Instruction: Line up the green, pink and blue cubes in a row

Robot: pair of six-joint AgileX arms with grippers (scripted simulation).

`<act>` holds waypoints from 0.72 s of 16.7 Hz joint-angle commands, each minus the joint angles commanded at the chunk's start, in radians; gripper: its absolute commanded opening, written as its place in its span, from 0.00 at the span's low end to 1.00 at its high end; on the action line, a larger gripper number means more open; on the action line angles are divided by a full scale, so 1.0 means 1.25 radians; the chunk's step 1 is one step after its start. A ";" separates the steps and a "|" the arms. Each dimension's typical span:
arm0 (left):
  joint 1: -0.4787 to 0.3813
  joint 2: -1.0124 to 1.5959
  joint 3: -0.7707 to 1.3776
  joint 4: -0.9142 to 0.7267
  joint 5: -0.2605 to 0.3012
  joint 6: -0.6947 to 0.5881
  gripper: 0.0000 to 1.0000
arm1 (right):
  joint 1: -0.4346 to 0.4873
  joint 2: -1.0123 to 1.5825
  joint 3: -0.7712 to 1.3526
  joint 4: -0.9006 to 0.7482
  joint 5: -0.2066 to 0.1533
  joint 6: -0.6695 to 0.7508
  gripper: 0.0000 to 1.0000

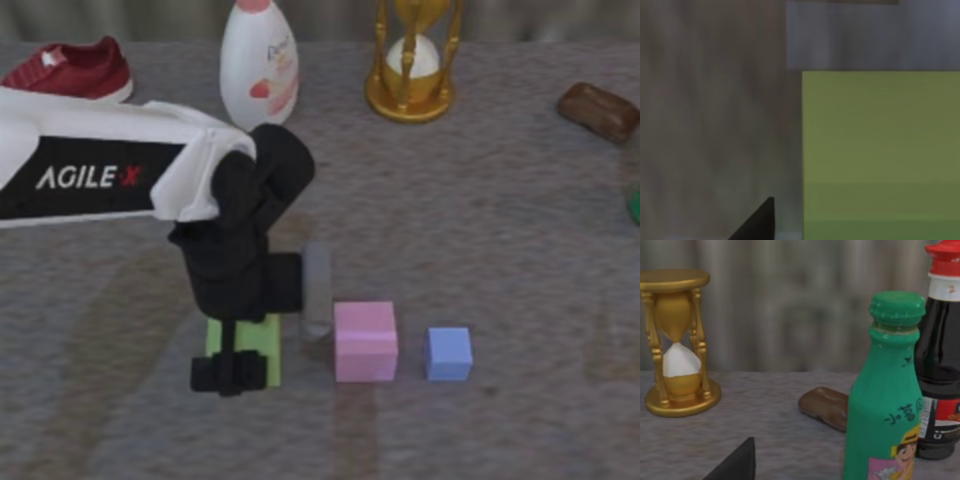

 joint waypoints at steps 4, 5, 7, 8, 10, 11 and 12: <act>0.000 0.000 0.000 0.000 0.000 0.000 1.00 | 0.000 0.000 0.000 0.000 0.000 0.000 1.00; 0.000 0.000 0.000 0.000 0.000 0.000 1.00 | 0.000 0.000 0.000 0.000 0.000 0.000 1.00; 0.001 -0.001 0.000 0.000 0.000 0.000 1.00 | 0.000 0.000 0.000 0.000 0.000 0.000 1.00; 0.002 -0.001 0.003 -0.003 0.000 0.000 1.00 | 0.000 0.000 0.000 0.000 0.000 0.000 1.00; 0.004 -0.011 0.024 -0.033 0.000 0.001 1.00 | 0.000 0.000 0.000 0.000 0.000 0.000 1.00; 0.006 -0.020 0.040 -0.058 -0.001 0.000 1.00 | 0.000 0.000 0.000 0.000 0.000 0.000 1.00; 0.008 -0.030 0.058 -0.088 -0.001 -0.001 1.00 | 0.000 0.000 0.000 0.000 0.000 0.000 1.00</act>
